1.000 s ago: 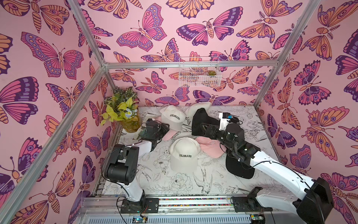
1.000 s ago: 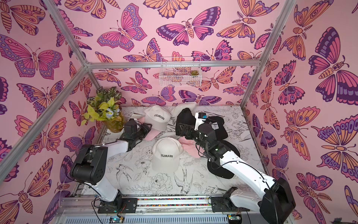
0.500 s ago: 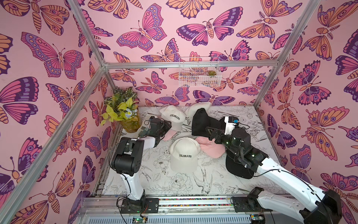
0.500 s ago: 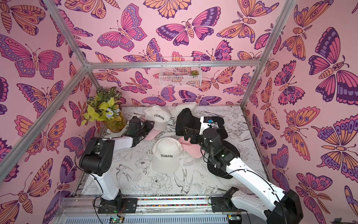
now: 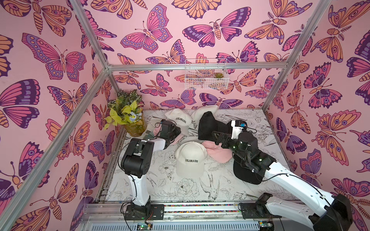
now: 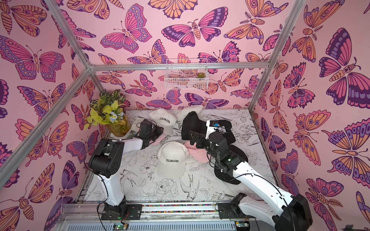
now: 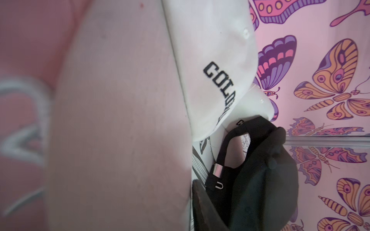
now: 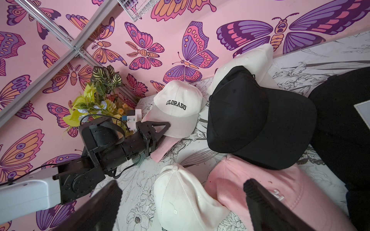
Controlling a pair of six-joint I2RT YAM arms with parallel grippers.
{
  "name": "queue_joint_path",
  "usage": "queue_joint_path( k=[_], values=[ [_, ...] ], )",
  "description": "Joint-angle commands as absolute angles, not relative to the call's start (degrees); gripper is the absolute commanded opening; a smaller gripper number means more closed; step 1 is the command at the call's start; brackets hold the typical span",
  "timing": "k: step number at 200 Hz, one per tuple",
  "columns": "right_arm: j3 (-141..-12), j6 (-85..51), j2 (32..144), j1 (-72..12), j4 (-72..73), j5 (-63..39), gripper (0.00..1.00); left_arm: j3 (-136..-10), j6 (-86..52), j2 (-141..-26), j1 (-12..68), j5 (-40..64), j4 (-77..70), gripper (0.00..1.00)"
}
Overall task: Stack the baseball caps by color
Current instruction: Pick up the baseball cap from the center of the board.
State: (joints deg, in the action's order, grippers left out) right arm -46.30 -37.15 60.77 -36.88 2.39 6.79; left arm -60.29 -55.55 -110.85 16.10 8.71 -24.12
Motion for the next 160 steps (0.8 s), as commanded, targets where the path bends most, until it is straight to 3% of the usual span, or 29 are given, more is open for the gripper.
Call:
queue_joint_path(
  k=[1, 40, 68, 84, 93, 131, 160],
  values=[
    [-45.7, -37.0, 61.5, -36.8, 2.5, 6.5, 0.99, -60.6, -53.8, -110.6, 15.8, 7.5, -23.0, 0.08],
    [-41.9, -36.7, 62.1, -36.2, 9.7, 6.0, 0.99, -59.4, -47.1, -104.4, 14.3, 10.6, -22.5, 0.0],
    [-44.4, -39.0, 64.2, -33.5, 5.5, 5.4, 0.99, -62.1, -43.8, -98.5, 12.0, 11.7, -11.1, 0.0],
    [-44.9, -38.5, 65.0, -32.5, 5.7, 3.0, 0.99, -60.9, -43.4, -95.3, 11.6, 11.2, -10.0, 0.11],
    [-44.9, -38.0, 65.2, -32.5, 6.5, 2.6, 0.99, -60.4, -43.5, -93.6, 11.4, 11.7, -9.0, 0.0],
    [-45.7, -35.0, 66.2, -32.3, 7.8, -1.5, 0.99, -57.1, -38.0, -85.2, 11.0, 17.9, -8.0, 0.0],
    [-47.0, -36.4, 68.5, -30.9, 9.1, -7.5, 0.99, -59.7, -32.5, -81.0, 11.0, 26.5, 0.9, 0.0]
  ],
)
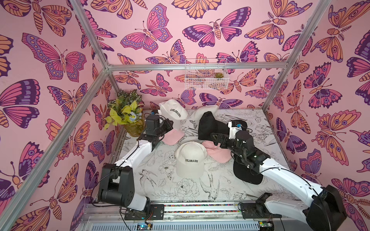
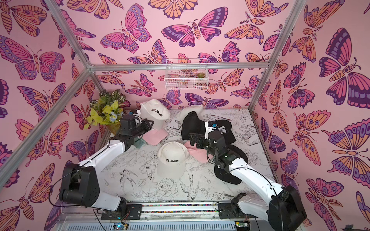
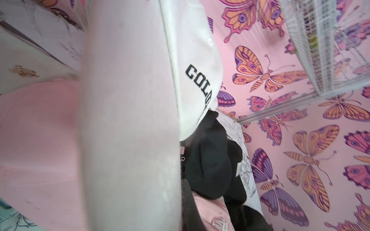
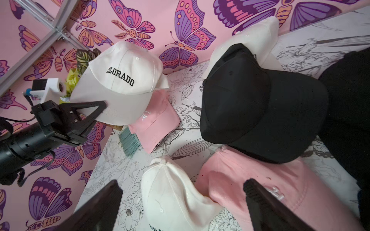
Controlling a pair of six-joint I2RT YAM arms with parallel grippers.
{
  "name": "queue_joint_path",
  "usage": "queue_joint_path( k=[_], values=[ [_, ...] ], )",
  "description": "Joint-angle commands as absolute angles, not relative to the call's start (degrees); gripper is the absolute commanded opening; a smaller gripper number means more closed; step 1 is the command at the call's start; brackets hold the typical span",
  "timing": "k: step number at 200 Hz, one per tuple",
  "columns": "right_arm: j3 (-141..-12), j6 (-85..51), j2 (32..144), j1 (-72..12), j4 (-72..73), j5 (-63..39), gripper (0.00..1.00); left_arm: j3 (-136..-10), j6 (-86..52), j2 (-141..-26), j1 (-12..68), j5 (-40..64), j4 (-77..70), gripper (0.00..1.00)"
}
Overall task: Stack the baseball caps by color
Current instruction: Pick up the baseball cap from the center of the board, then place the baseball cap on the baseball cap.
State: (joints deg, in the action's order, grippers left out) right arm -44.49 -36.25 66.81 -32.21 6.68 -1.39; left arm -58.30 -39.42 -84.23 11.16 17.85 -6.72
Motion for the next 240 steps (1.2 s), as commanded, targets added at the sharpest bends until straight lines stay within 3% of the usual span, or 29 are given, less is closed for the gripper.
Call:
queue_joint_path(
  k=[1, 56, 93, 130, 170, 208, 240],
  values=[
    [-47.0, -36.6, 68.6, -30.8, 9.4, -7.7, 0.99, -59.7, -32.3, -80.9, 11.0, 26.8, 1.1, 0.0],
    [-49.2, -43.4, 73.9, -21.7, 18.4, -27.5, 0.99, -58.9, -29.8, -76.2, 11.0, 54.4, 1.8, 0.0],
    [-50.8, -44.2, 74.7, -19.5, 18.4, -33.3, 0.99, -57.8, -31.1, -74.0, 11.0, 63.1, 1.8, 0.0],
    [-51.4, -52.7, 76.6, -19.5, 29.5, -44.2, 0.99, -57.0, -31.0, -73.8, 11.0, 68.4, 1.7, 0.0],
    [-50.5, -54.5, 74.7, -19.4, 31.4, -41.6, 1.0, -57.5, -31.8, -76.0, 11.0, 70.9, 0.2, 0.0],
    [-45.1, -49.4, 66.1, -16.9, 24.1, -27.8, 0.99, -57.1, -33.2, -76.9, 11.0, 71.2, -2.4, 0.0],
    [-45.2, -43.0, 62.7, -14.6, 17.7, -33.6, 0.99, -57.7, -33.5, -77.9, 11.3, 73.9, -3.6, 0.0]
  ],
)
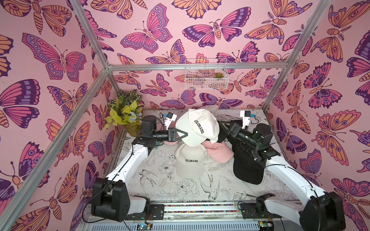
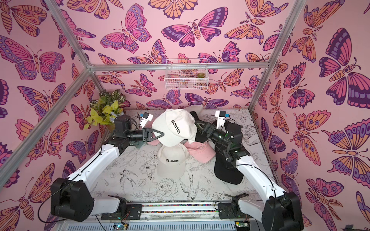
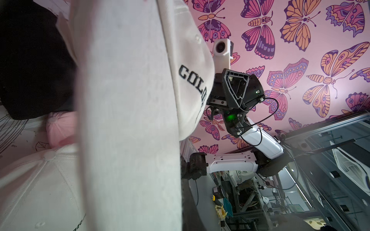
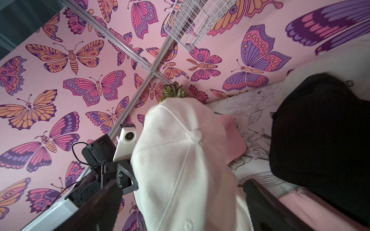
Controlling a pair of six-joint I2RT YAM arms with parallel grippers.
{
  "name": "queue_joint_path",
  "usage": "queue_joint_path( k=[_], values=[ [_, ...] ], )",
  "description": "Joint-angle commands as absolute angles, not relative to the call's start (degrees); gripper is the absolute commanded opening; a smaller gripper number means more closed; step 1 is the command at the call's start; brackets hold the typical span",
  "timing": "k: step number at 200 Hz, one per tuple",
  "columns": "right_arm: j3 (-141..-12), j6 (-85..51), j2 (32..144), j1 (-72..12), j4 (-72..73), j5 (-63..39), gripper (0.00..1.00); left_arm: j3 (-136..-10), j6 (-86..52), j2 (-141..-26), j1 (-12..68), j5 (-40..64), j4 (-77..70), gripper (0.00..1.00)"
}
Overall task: Stack the baseball caps by color
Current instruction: Place the baseball cap on the baseball cap.
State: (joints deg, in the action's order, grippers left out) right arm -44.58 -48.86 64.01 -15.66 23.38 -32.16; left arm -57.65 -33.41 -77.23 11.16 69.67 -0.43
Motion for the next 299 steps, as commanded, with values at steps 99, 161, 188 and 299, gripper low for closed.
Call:
queue_joint_path(
  k=[99, 161, 188, 299],
  values=[
    [-50.8, -56.3, 71.7, -15.7, 27.4, -47.8, 0.99, -58.1, -32.4, -80.6, 14.1, 75.1, -4.0, 0.0],
    [-51.4, -56.4, 73.0, -18.9, 33.3, -51.8, 0.99, -58.9, -31.8, -84.0, 15.1, 75.3, -4.1, 0.0],
    [-50.8, -57.2, 71.9, -18.9, 35.8, -52.8, 0.99, -58.9, -31.4, -86.1, 14.9, 75.4, -4.3, 0.0],
    [-49.6, -53.5, 69.6, -19.3, 31.7, -53.2, 0.82, -59.6, -32.0, -88.9, 14.3, 75.0, -4.8, 0.0]
  ],
)
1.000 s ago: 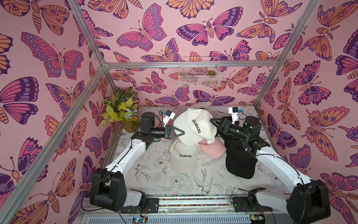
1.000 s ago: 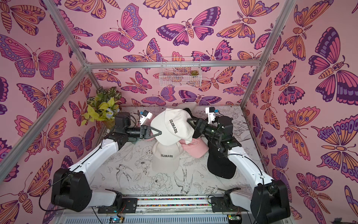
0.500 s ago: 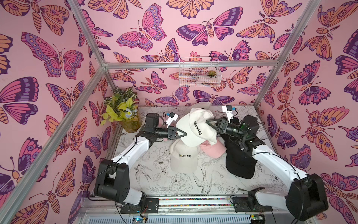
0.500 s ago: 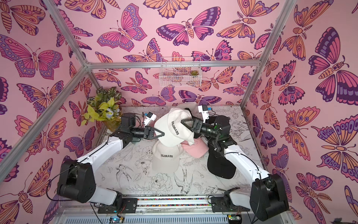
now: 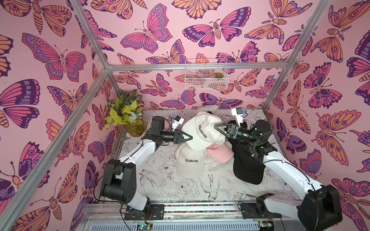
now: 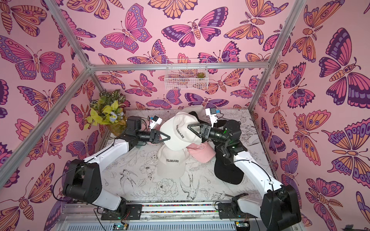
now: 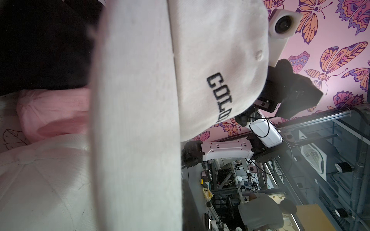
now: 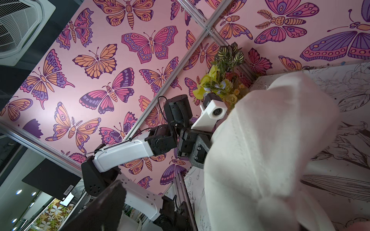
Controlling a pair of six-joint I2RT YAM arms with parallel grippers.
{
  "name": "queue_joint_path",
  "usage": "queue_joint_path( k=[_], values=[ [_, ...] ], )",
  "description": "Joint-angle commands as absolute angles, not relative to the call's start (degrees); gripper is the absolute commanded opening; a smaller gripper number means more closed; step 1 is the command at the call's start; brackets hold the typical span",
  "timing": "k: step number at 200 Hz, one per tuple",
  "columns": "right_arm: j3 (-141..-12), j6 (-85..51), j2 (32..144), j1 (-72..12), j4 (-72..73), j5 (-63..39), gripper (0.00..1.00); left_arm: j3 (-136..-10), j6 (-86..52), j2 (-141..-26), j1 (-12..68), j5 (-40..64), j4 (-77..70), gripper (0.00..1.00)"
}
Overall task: Stack the baseball caps by color
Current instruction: Place the baseball cap on the baseball cap.
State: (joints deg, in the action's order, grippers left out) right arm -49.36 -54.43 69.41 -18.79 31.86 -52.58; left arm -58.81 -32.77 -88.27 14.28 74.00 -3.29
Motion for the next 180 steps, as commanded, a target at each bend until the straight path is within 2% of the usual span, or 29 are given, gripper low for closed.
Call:
queue_joint_path(
  k=[1, 53, 83, 122, 180],
  values=[
    [-49.6, -53.5, 69.6, -19.3, 31.7, -53.1, 0.82, -59.6, -32.0, -89.0, 14.3, 75.0, -4.8, 0.0],
    [-49.1, -53.8, 69.4, -19.6, 33.2, -53.5, 0.61, -59.2, -32.2, -88.9, 14.4, 74.5, -5.1, 0.0],
    [-48.2, -52.9, 68.2, -19.9, 33.2, -52.8, 0.24, -58.9, -32.3, -89.2, 14.5, 73.9, -5.2, 0.0],
    [-48.4, -53.0, 68.7, -20.0, 34.7, -53.2, 0.0, -59.4, -32.4, -89.9, 14.5, 73.4, -5.2, 0.0],
    [-47.6, -52.8, 69.1, -20.1, 35.3, -50.7, 0.0, -59.9, -32.5, -91.4, 14.4, 70.6, -5.2, 0.0]
  ],
)
